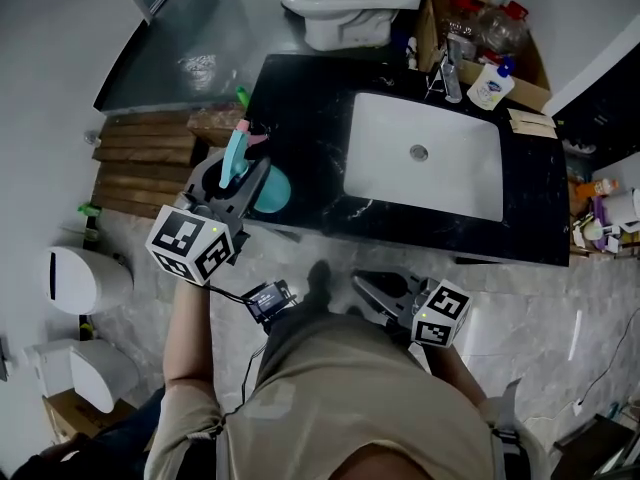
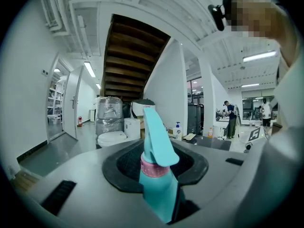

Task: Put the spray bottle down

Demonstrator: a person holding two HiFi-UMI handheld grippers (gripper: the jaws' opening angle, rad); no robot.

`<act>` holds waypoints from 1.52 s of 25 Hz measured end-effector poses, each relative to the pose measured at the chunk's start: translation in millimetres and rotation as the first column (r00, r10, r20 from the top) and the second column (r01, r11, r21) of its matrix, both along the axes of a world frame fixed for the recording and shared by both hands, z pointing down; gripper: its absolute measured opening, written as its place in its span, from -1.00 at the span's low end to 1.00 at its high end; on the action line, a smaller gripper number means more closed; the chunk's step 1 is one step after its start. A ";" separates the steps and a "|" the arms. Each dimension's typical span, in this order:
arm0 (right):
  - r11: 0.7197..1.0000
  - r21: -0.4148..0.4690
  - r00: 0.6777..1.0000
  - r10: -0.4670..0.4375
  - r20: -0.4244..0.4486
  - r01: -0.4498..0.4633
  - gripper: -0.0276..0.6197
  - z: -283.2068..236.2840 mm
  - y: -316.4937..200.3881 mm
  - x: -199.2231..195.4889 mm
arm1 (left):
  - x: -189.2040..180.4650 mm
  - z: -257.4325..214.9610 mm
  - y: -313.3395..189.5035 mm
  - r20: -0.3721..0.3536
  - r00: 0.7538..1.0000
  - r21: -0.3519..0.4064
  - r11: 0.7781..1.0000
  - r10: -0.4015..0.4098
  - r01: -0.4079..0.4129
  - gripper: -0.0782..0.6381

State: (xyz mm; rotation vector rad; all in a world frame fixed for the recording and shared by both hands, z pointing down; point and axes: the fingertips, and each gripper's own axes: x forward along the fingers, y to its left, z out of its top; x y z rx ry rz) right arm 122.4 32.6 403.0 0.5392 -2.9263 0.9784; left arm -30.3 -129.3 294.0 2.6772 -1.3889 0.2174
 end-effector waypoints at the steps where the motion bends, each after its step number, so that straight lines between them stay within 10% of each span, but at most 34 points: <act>1: 1.000 -0.001 1.000 0.005 -0.004 -0.005 -0.84 -0.2 -2.3 -0.8 | -2.4 0.4 -6.1 -0.008 1.000 0.000 1.000 -0.001 0.001 -0.41; 25: 0.995 -0.018 0.990 0.092 -0.110 -0.094 -0.84 5.8 -43.4 -6.7 | -3.3 22.1 -111.7 0.012 0.977 -0.026 0.977 0.212 -0.211 -0.41; 38: 0.995 -0.022 0.987 0.092 -0.134 -0.096 -0.84 6.9 -68.1 -35.4 | -72.4 17.0 -166.5 0.152 0.965 -0.032 0.977 0.213 -0.211 -0.41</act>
